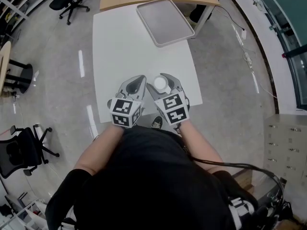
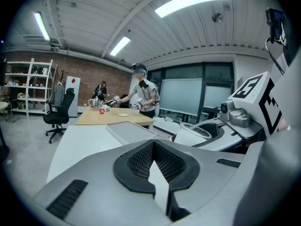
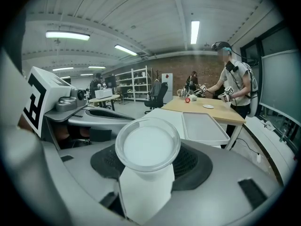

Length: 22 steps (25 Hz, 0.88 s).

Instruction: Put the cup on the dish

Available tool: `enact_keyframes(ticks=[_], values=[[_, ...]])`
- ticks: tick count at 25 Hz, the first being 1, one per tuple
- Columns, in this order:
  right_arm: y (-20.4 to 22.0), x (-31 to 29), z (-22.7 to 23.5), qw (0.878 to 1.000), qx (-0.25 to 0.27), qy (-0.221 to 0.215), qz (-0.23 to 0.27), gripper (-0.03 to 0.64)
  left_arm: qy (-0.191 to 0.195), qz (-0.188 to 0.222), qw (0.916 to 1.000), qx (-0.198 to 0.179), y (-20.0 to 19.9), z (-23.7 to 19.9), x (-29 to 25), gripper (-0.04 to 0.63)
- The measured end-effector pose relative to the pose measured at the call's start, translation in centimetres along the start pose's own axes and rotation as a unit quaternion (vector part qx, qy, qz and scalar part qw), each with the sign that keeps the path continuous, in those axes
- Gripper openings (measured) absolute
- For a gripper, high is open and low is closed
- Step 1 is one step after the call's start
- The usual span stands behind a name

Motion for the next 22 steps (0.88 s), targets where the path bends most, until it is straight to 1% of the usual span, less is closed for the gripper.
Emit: enact_keyframes(ticks=[4, 7, 10, 16, 22], values=[[-0.1, 0.3, 1.0, 1.000, -0.003, -0.004, 0.002, 0.250, -0.003, -0.003, 1.0000, 0.001, -0.5, 0.5, -0.8, 0.008], [-0.3, 0.2, 2.0, 1.000, -0.007, -0.001, 0.004, 0.250, -0.001, -0.003, 1.0000, -0.006, -1.0, 0.6, -1.5, 0.008], [-0.4, -0.7, 2.4, 1.000, -0.012, 0.005, 0.002, 0.250, 0.006, -0.005, 0.9999, -0.014, -1.2, 0.0, -1.9, 0.008], [-1.3, -1.9, 4.2, 1.000, -0.018, 0.017, -0.002, 0.250, 0.022, -0.011, 0.9996, -0.013, -2.6, -1.1, -3.8, 0.008], [-2.8, -2.4, 5.9, 0.999, -0.019, 0.034, 0.005, 0.250, 0.029, 0.008, 0.9993, -0.020, -5.3, -2.2, -5.1, 0.008]])
Point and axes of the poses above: the fingertips, and each gripper's own axes: x backward along the fingers, z to its right, y out of its underside, the point moved 8 cm from there along x, backward along the fingers, and after that the axes turned 12 degrees about x, right-handed, at the moved point
